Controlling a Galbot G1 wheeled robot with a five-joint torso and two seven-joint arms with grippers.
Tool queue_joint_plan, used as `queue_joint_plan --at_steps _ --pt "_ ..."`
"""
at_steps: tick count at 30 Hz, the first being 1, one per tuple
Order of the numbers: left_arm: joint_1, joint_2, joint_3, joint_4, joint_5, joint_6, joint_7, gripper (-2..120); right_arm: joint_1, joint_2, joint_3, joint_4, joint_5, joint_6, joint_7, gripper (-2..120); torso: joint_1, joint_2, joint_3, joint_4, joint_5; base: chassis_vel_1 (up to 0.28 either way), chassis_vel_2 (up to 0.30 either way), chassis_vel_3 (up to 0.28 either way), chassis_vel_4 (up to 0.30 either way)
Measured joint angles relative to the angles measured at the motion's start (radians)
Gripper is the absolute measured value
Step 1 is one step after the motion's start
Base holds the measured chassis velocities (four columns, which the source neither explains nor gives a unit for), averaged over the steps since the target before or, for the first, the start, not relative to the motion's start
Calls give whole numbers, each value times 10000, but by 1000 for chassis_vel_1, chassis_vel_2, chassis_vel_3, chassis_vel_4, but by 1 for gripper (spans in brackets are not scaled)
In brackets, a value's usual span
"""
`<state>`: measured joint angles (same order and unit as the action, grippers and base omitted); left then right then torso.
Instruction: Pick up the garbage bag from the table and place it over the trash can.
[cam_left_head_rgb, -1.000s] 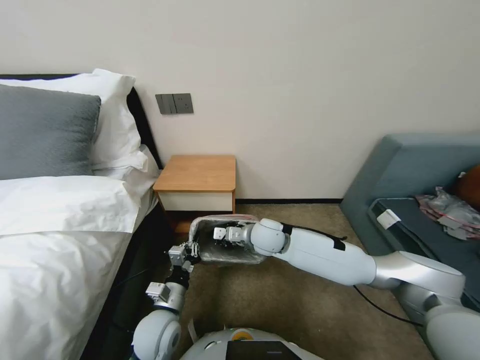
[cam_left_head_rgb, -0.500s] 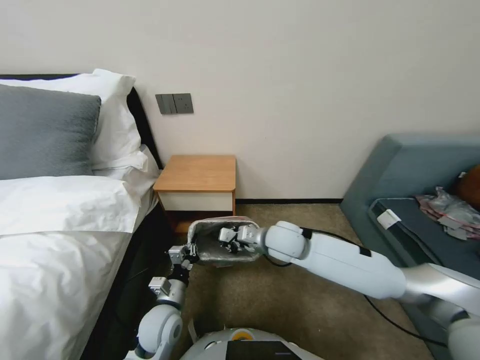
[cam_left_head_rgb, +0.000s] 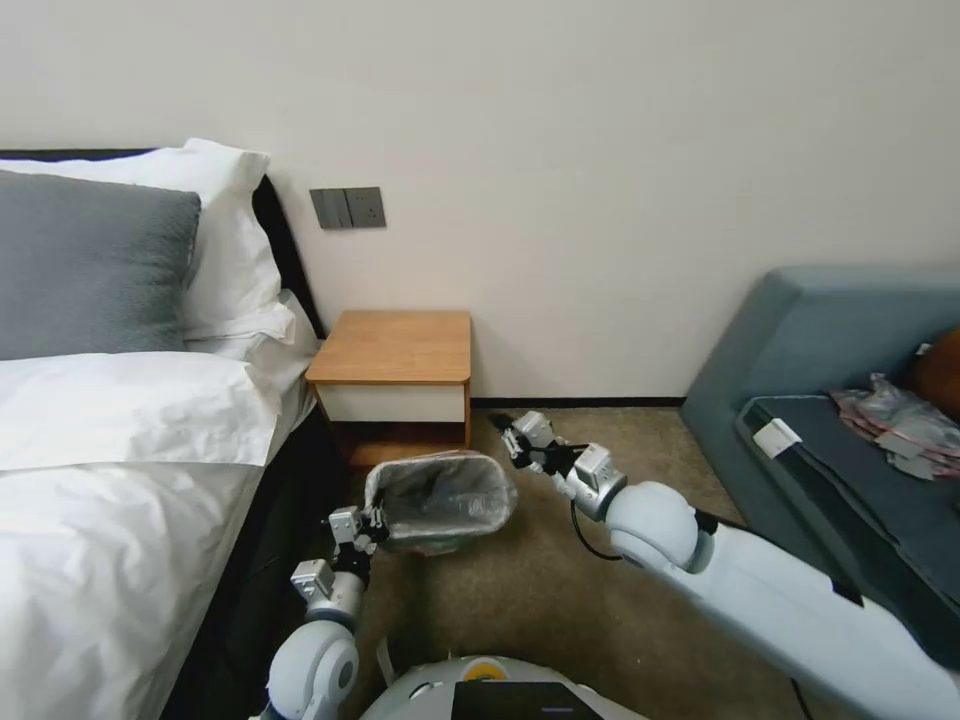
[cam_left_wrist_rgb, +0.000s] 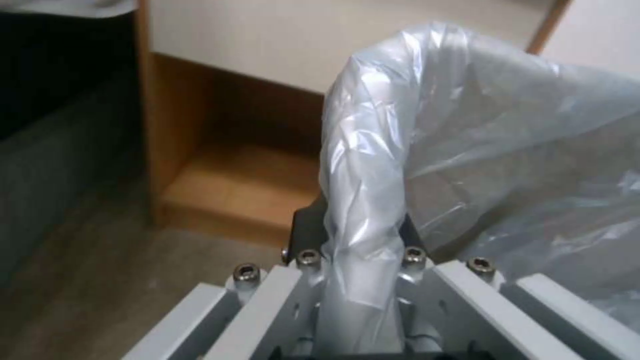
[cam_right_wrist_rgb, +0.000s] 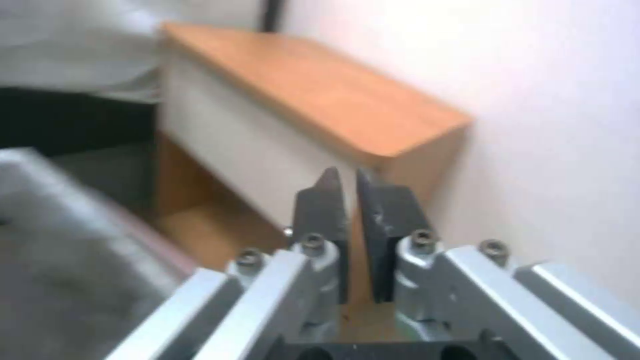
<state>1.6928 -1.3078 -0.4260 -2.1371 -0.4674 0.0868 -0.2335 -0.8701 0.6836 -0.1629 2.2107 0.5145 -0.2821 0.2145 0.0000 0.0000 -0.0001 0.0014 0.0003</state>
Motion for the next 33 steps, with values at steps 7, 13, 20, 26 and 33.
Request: queue_joint_plan --at_steps 7,13,20,26,33 --pt "-59 225 539 35 -359 652 -389 3 -2881 982 2432 60 -1271 777 972 34 0 0 0 -21 3 0 0 0 0" --pt "150 451 716 168 -466 840 -559 3 -4979 1969 3834 272 -2443 1488 889 54 0 0 0 -15 2 0 0 0 0" --pt "240 589 952 175 -469 964 -679 3 -6605 3326 5035 437 -3844 2520 846 82 0 0 0 -14 -4 0 0 0 0" --pt "172 672 1311 182 -648 1187 -981 3 -7223 3834 5447 606 -4134 2714 887 99 0 0 0 -14 -3 0 0 0 0" --pt "63 642 1652 276 -654 1404 -1205 3 -7297 3864 5417 736 -4171 2630 1073 100 -1 0 0 -13 -3 0 0 0 0"
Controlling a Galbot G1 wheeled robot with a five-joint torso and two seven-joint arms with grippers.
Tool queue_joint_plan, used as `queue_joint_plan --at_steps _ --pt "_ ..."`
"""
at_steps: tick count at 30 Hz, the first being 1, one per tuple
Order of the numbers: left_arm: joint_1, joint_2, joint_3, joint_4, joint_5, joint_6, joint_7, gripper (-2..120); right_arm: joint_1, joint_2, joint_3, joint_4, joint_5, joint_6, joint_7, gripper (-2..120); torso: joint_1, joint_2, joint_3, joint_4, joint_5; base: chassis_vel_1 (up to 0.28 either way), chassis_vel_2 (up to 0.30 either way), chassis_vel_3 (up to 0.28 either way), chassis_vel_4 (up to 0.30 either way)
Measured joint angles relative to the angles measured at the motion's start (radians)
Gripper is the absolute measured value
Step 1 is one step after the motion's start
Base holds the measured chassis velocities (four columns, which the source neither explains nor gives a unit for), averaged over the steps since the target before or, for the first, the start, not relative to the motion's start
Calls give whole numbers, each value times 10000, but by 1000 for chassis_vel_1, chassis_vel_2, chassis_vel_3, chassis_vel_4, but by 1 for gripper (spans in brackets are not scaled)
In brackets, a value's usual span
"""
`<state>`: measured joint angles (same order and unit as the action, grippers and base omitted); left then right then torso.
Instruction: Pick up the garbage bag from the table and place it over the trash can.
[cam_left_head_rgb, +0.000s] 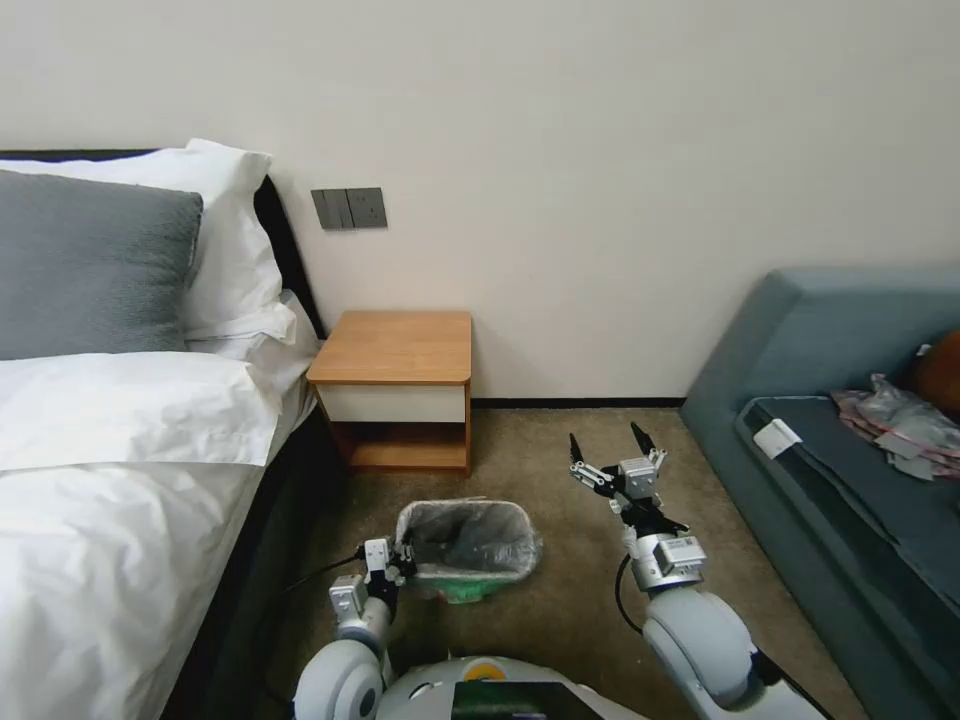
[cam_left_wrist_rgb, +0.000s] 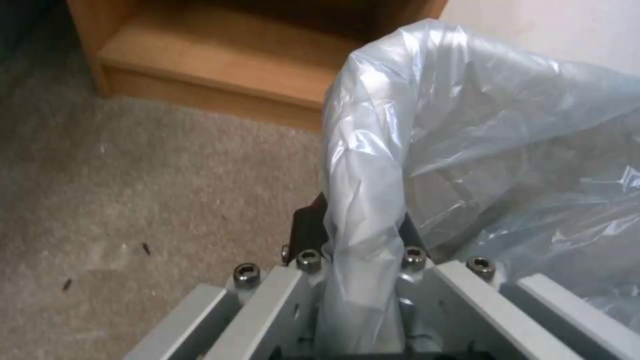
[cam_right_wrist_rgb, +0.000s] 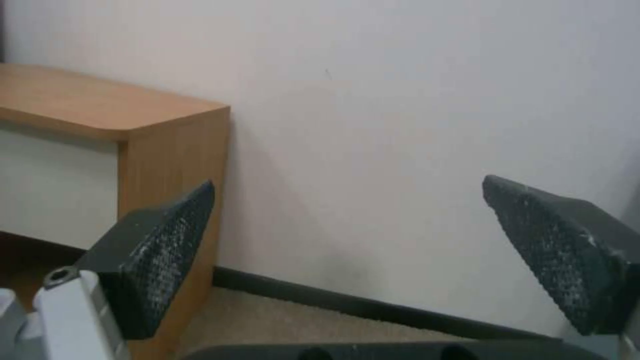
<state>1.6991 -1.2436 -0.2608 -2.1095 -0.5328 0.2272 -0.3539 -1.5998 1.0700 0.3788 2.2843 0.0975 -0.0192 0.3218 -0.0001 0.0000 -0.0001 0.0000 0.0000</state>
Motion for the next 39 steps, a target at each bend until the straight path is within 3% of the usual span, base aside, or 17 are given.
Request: queue_joint_plan --at_steps 17,24,30,39 --pt "-314 -207 130 221 -234 738 -595 5 129 -58 -446 -192 96 -287 431 100 1 1 0 0 2 0 0 0 0" --pt "-395 -211 90 249 -27 663 -604 32 235 -74 -415 -244 302 -358 558 100 1 0 0 -2 -2 0 0 0 0" --pt "-277 -199 -70 134 361 520 -534 49 266 -81 -402 -227 413 -399 595 100 2 0 1 -2 -1 0 0 0 0" --pt "-286 -411 -391 151 1087 -236 -40 86 410 -44 -712 -236 445 -434 599 100 1 0 1 0 -1 0 0 0 0"
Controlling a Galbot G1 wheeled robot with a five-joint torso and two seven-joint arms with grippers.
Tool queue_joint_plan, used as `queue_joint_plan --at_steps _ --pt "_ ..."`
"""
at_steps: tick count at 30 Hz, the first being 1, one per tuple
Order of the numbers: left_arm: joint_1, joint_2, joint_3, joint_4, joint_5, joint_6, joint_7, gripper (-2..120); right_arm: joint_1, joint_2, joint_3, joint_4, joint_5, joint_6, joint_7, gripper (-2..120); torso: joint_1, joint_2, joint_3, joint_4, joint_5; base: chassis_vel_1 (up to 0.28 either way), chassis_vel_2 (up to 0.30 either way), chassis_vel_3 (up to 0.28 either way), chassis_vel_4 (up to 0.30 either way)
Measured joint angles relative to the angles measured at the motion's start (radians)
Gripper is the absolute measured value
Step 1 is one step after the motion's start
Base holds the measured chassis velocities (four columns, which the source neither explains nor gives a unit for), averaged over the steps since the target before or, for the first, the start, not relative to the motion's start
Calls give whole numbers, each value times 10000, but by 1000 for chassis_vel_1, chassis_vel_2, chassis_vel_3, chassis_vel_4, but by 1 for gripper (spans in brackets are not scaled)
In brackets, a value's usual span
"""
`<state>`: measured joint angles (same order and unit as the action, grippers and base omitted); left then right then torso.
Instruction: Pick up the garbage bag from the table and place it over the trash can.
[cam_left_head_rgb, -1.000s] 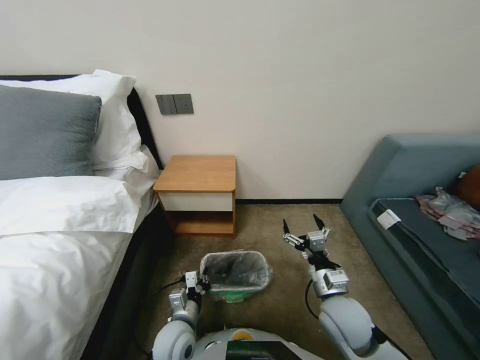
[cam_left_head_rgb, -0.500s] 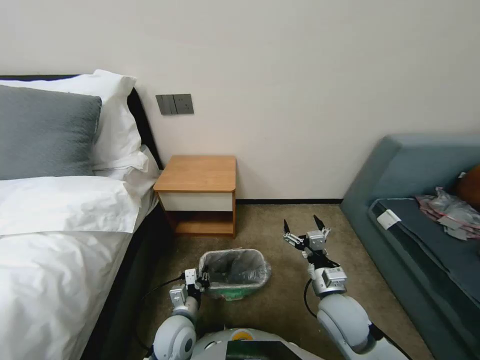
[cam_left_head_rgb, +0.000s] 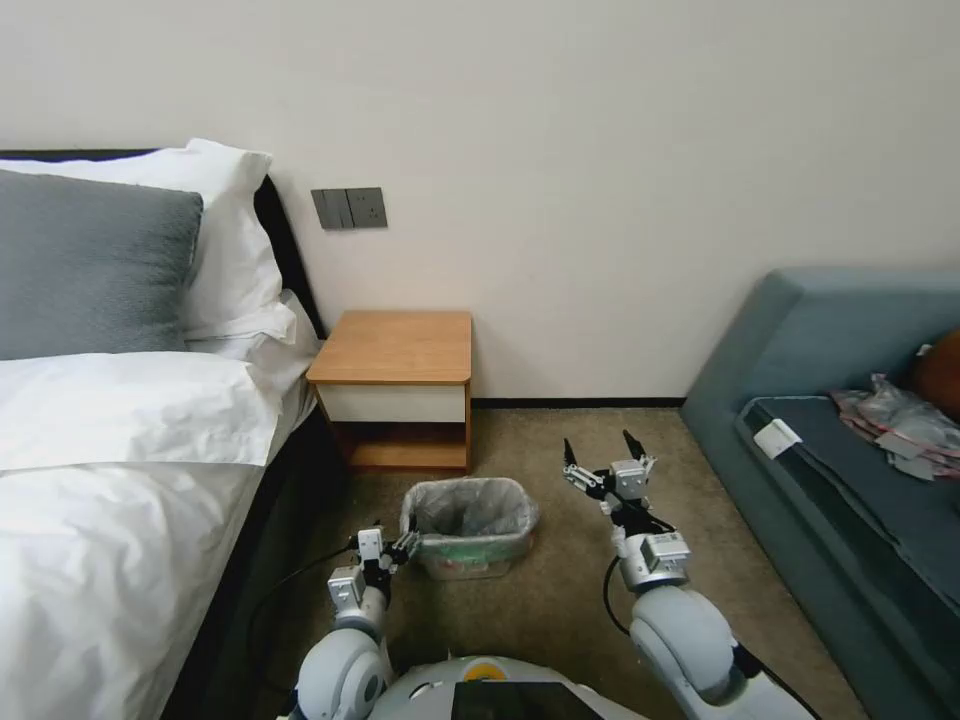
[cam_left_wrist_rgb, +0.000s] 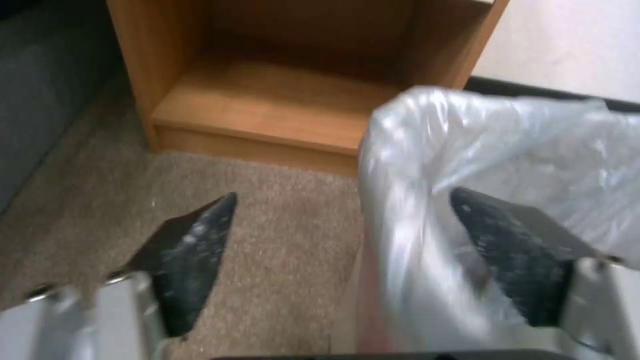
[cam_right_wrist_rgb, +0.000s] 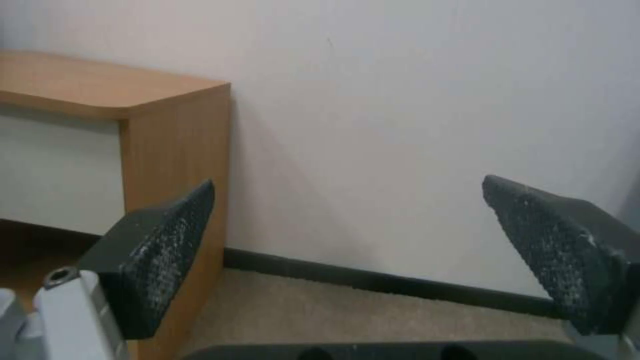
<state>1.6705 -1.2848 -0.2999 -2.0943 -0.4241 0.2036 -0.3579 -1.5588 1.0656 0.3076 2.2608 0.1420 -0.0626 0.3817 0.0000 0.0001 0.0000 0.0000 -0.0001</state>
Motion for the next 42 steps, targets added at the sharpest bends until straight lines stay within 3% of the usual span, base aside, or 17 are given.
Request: queue_joint_plan --at_steps 4,7,17,20,26,29,32,33,35,42 --pt "43 5 -32 -93 9 -104 77 98 24 17 -64 -8 0 -35 7 100 0 0 0 0 1 0 0 0 0" --pt "111 42 -82 -140 139 -334 185 99 29 24 -65 -9 34 -41 15 100 0 0 0 0 1 0 0 0 0" --pt "163 109 -905 -308 1253 -2302 514 100 -113 197 218 -190 703 509 -101 100 0 -1 0 -1 0 0 0 0 0" --pt "250 123 -1586 -516 2292 -3305 530 100 -218 468 602 -615 848 1210 -472 100 0 0 0 0 -1 0 0 0 0" --pt "603 148 -1824 -1039 2745 -3854 664 100 -605 1093 1495 -1139 365 1953 -1077 100 0 0 0 0 -1 0 0 0 0" --pt "788 119 -1936 -1219 2800 -4074 941 100 -963 1436 1904 -1273 171 2194 -1340 100 0 0 0 -1 4 0 0 0 0" --pt "1400 -135 -2440 -1807 2236 -3939 2224 100 -2014 2525 2973 -1465 -142 2768 -2651 100 0 0 0 -4 1 0 0 0 0" --pt "1400 -135 -2440 -1807 2236 -3939 2224 100 -2014 2525 2973 -1465 -142 2768 -2651 100 0 0 0 -4 1 0 0 0 0" --pt "1767 -281 -3148 -2059 1733 -3723 2846 100 -2509 3154 3356 -1395 -209 3038 -3331 100 -1 0 -1 -1 3 0 0 0 0" --pt "2739 -717 -4111 -2544 964 -3781 3439 100 -3412 4304 4195 -785 -28 3759 -4104 100 -1 0 -1 -1 -2 0 0 0 0"
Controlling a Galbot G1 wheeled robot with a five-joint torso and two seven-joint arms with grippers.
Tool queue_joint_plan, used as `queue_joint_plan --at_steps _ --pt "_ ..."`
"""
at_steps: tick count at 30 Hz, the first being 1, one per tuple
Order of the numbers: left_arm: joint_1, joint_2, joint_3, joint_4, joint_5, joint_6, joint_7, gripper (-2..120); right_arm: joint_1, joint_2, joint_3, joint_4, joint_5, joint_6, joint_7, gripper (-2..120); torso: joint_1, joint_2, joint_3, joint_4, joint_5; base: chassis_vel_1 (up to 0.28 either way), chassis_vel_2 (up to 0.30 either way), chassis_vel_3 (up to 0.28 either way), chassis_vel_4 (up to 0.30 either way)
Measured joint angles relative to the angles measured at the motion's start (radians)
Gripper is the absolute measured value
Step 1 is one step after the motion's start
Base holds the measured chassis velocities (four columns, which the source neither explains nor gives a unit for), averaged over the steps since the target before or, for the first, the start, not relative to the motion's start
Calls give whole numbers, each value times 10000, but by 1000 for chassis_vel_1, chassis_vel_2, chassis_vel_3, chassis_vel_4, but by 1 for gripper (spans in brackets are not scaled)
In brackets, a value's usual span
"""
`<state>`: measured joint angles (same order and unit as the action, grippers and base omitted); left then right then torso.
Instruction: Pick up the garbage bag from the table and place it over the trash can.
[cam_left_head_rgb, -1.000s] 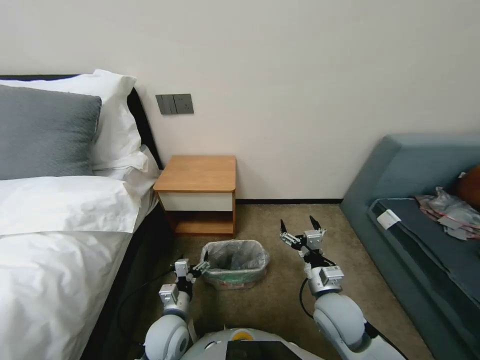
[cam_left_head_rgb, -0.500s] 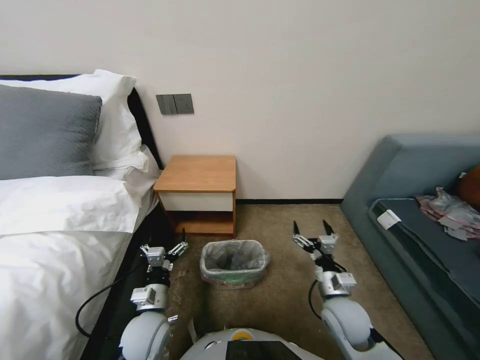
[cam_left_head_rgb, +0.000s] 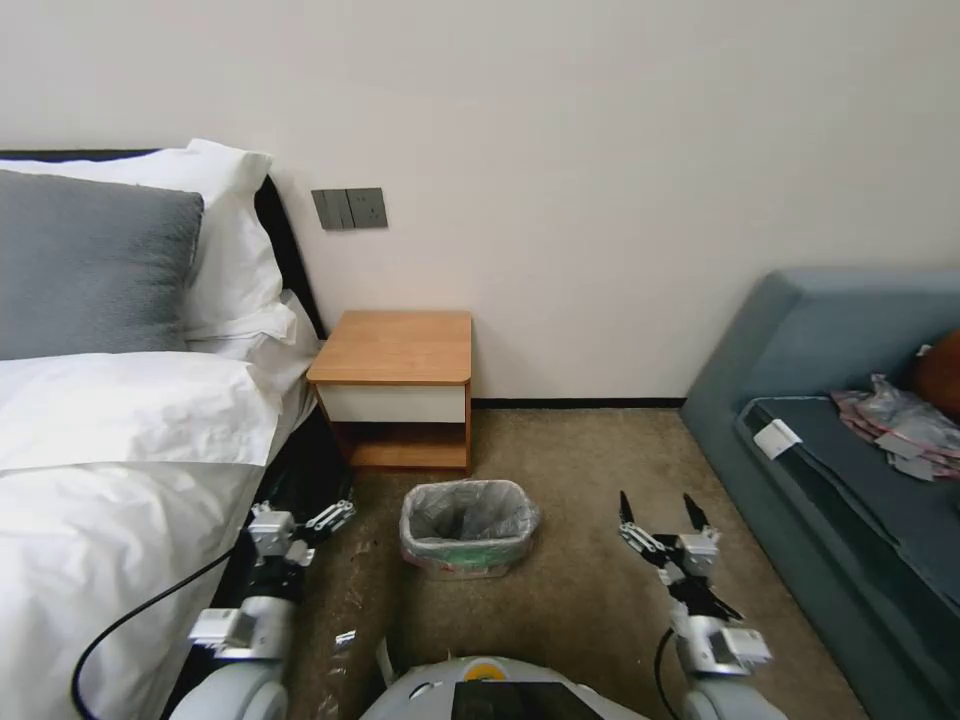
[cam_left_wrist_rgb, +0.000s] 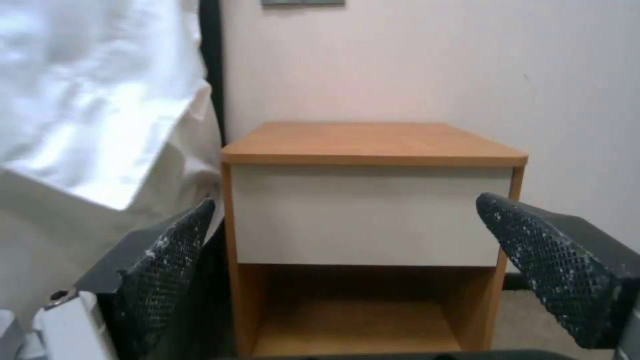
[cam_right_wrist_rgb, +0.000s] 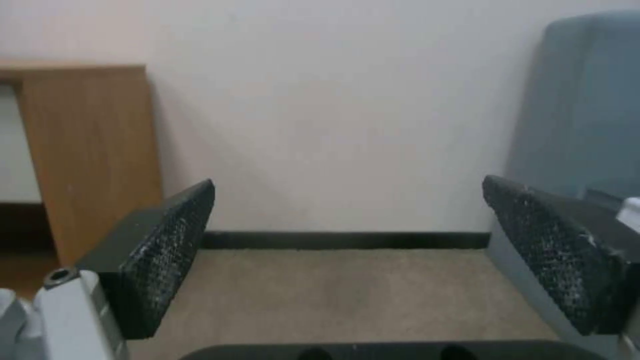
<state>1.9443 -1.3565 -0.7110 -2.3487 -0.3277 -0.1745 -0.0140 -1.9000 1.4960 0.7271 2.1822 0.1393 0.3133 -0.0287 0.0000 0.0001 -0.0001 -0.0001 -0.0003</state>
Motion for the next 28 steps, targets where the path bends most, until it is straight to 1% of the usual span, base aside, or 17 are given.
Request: queue_joint_plan --at_steps 5,7,28 --pt "467 -173 -116 -310 -274 -10 49 100 -459 345 166 455 200 292 -198 100 0 0 0 4 4 0 0 0 0" --pt "513 -186 -118 -338 -296 -10 50 100 -666 458 129 643 243 425 -252 100 0 0 0 -1 0 0 0 0 0" --pt "471 -174 -78 -317 -290 -10 6 100 -657 420 56 668 260 425 -221 100 0 0 0 1 3 0 0 0 0"
